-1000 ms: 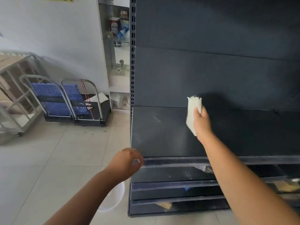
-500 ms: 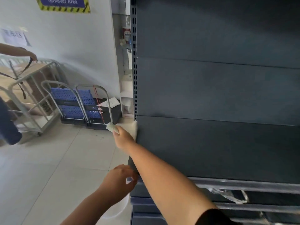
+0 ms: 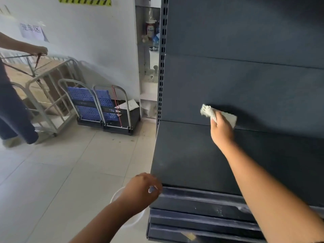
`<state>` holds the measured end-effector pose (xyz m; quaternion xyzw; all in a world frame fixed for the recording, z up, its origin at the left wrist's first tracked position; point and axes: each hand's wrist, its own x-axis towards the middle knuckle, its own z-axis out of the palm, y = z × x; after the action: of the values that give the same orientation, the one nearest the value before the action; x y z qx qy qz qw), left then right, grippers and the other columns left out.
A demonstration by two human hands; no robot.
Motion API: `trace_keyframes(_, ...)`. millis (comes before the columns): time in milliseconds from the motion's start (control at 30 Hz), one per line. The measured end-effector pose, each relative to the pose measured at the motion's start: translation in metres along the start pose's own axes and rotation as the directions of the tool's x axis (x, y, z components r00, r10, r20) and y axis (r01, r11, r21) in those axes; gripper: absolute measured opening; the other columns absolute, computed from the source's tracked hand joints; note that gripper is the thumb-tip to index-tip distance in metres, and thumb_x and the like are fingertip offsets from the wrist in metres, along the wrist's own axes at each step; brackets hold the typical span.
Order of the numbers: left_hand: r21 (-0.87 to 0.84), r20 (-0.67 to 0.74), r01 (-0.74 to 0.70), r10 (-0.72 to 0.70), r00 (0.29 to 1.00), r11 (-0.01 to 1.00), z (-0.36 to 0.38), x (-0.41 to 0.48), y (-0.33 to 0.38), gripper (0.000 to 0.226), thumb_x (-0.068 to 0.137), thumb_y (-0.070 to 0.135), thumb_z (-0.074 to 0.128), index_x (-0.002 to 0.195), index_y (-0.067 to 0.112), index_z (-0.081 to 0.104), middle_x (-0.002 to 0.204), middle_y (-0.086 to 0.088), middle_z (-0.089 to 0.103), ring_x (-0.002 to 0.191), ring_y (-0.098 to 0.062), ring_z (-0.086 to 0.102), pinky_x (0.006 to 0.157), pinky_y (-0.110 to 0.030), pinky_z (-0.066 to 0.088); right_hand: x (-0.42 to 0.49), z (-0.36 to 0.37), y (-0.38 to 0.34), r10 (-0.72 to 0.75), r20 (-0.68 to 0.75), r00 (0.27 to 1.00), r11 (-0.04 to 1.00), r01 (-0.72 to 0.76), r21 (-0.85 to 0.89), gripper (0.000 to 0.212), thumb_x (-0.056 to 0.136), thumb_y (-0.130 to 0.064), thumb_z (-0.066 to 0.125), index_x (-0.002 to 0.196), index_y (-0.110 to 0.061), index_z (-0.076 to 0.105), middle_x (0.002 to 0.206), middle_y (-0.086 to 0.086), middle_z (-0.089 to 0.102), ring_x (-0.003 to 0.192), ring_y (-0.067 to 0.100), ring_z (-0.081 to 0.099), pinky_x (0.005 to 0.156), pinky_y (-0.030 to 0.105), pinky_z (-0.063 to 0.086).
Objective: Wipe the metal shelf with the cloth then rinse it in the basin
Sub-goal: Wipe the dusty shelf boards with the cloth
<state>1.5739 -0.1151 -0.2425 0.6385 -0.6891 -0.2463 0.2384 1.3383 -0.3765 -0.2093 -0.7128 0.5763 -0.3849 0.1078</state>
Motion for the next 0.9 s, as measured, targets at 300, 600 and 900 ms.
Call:
trace_keyframes(300,-0.201,-0.127,0.019,-0.045,0.991,0.979,0.001,-0.009,-0.015,0.015,0.078,0.031,0.066,0.087,0.042,0.068,0.096,0.038,0.063,0.087,0.008,0.063,0.078,-0.007,0.047,-0.045,0.116,-0.066,-0.039,0.457,0.889,0.920,0.210,-0.330,0.038,0.095,-0.033,0.035,0.132,-0.029,0.044,0.145,-0.003,0.043,0.133,0.026,0.034,0.104,0.046,0.031)
trace_keyframes(600,-0.186,0.007,-0.051,0.053,0.999,0.981,-0.028,-0.037,-0.030,0.012,0.079,0.040,0.061,0.089,0.045,0.065,0.103,0.034,0.063,0.095,0.008,0.061,0.084,-0.019,0.052,-0.097,0.132,-0.194,-0.007,0.769,0.639,0.679,-0.562,0.473,0.037,0.099,-0.034,0.040,0.133,-0.023,0.048,0.123,0.004,0.058,0.108,0.021,0.056,0.089,0.033,0.045)
trace_keyframes(900,-0.218,0.087,-0.109,0.130,0.988,0.970,-0.072,-0.044,-0.071,0.014,0.081,0.023,0.065,0.089,0.034,0.067,0.092,0.022,0.070,0.090,0.006,0.061,0.081,-0.005,0.043,-0.085,0.008,-0.136,0.284,0.126,0.951,0.826,-0.309,0.471,0.028,0.094,-0.035,0.043,0.119,-0.029,0.055,0.105,-0.007,0.063,0.102,0.019,0.059,0.086,0.033,0.045)
